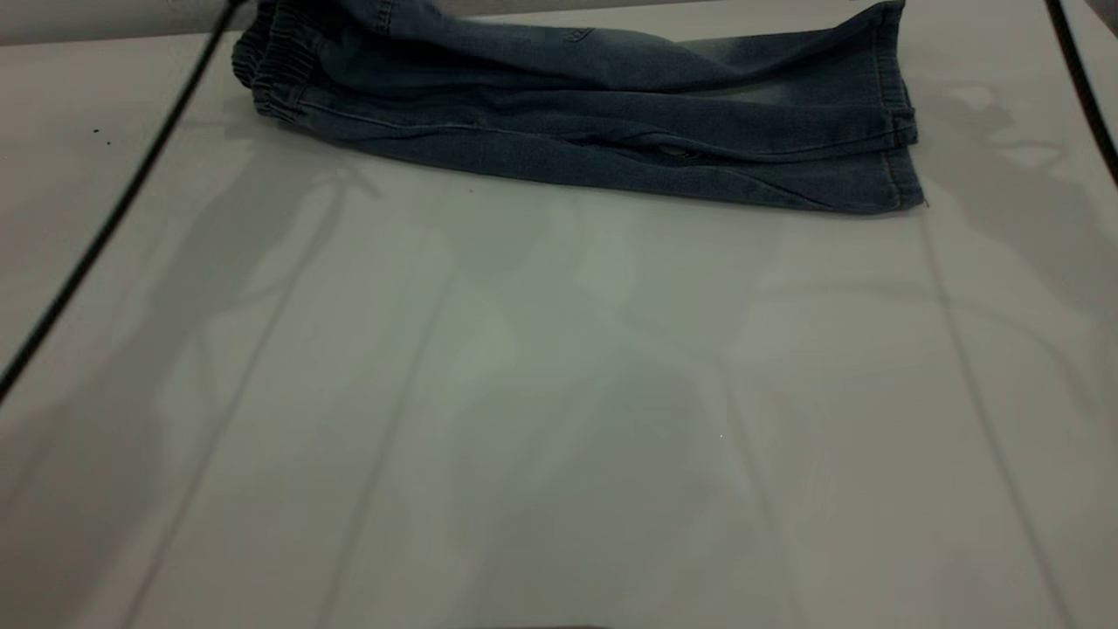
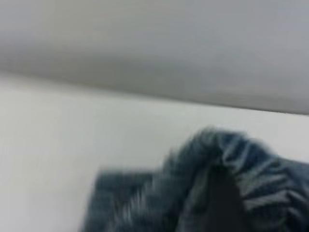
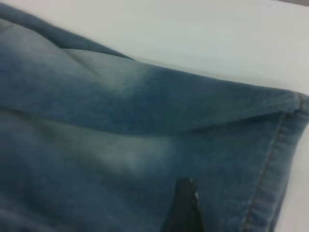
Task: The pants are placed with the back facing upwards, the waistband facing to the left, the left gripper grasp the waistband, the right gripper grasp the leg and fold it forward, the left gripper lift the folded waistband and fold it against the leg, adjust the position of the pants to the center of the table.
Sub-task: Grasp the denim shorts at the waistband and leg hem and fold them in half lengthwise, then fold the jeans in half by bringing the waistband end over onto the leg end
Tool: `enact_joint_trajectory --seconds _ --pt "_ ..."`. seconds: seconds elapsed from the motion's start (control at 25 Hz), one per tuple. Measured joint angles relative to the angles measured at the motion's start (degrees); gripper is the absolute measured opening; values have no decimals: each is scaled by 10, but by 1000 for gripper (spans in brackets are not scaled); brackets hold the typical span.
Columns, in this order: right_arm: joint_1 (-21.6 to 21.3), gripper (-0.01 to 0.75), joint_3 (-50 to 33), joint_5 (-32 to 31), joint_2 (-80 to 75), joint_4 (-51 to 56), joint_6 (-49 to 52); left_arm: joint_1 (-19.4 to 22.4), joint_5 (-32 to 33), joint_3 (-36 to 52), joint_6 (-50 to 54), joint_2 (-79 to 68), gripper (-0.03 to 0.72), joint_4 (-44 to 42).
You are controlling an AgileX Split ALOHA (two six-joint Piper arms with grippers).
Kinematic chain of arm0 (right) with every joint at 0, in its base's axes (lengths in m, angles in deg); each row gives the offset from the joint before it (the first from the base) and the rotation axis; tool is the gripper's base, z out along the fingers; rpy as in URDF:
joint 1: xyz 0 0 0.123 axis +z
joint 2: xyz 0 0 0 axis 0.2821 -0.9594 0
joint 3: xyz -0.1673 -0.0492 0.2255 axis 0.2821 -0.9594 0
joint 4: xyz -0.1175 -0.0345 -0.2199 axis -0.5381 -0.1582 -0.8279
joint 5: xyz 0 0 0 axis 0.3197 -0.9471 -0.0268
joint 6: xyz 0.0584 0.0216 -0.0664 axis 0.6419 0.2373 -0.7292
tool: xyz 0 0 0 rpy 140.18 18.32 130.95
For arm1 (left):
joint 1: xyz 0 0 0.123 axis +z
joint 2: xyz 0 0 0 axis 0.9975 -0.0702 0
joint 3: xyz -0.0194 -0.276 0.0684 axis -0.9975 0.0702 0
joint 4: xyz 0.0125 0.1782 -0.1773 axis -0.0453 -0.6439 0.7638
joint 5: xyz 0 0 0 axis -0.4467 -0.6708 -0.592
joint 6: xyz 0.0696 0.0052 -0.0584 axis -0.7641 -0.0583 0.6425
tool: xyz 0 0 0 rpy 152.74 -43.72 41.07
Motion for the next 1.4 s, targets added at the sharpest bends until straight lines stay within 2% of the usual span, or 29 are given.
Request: enact_joint_trajectory --seconds 0.12,0.24,0.4,0.56,0.64,0.92,1.16,1.4 --pt "10 520 0 -25 17 0 -3 0 -21 0 -65 0 418 -82" --pt "26 520 0 -54 23 0 -3 0 -6 0 -108 3 427 -138" --pt "60 520 0 -91 24 0 -3 -1 131 0 -112 30 427 -153" --pt "102 520 0 -83 24 1 -3 -1 288 -6 -103 44 427 -153" --pt "119 520 0 -71 24 10 -3 1 341 -12 -75 44 427 -152" --pt "151 521 0 -62 24 40 -4 31 385 -66 22 44 427 -149" --pt "153 521 0 -78 24 59 -4 48 448 -108 15 43 427 -99" --pt "153 521 0 -92 24 60 -4 49 561 -185 -140 18 427 43"
